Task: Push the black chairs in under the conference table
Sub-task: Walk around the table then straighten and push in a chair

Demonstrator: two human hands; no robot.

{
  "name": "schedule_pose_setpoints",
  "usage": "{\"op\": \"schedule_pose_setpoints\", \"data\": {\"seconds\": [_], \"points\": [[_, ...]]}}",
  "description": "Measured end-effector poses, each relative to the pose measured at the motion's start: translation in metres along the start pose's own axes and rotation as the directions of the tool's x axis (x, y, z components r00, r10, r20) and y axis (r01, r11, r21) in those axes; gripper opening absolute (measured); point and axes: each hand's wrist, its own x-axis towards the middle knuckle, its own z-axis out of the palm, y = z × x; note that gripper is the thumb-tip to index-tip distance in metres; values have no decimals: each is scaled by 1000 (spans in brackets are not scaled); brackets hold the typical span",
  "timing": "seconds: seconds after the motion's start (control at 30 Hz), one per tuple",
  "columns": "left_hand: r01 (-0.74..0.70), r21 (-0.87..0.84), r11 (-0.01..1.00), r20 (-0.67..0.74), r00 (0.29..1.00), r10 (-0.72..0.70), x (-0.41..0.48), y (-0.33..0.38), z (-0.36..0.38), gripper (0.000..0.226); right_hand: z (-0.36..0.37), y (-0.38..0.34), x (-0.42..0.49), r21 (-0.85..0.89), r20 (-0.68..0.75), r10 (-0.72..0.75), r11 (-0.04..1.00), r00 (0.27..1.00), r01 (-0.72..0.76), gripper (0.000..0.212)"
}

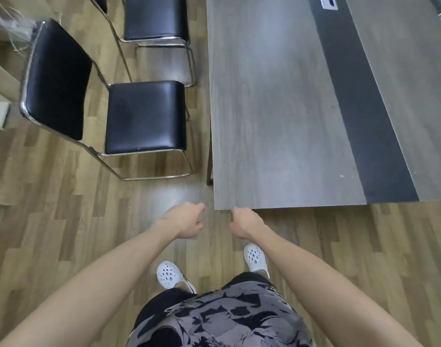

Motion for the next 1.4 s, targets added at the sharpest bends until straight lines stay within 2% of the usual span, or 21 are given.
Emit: {"op": "schedule_pose_setpoints", "data": {"seconds": [0.13,0.33,0.57,0.93,1.23,1.4], "points": [[-10,-63,998,20,1000,11,-21,-51,-3,43,15,-52,-4,32,-3,31,999,1000,-31,34],[-12,-66,998,46,999,15,-38,-99,-3,46,31,-109,-4,41,-24,31,999,999,-30,31],[-14,-23,1000,58,998,15,-37,-130,-22,48,25,-147,24,78,-43,24,997,999,-21,33],[-1,91,996,73,997,-5,6,-174,-84,53,-24,-183,80,105,-37,5,995,999,-1,32],[-81,133,988,111,992,66,40,-219,-112,53,-44,-213,105,146,-30,73,987,997,-67,31],[-192,205,960,155,975,162,63,-256,-131,52,-54,-246,118,229,-62,174,961,983,-156,33]]}}
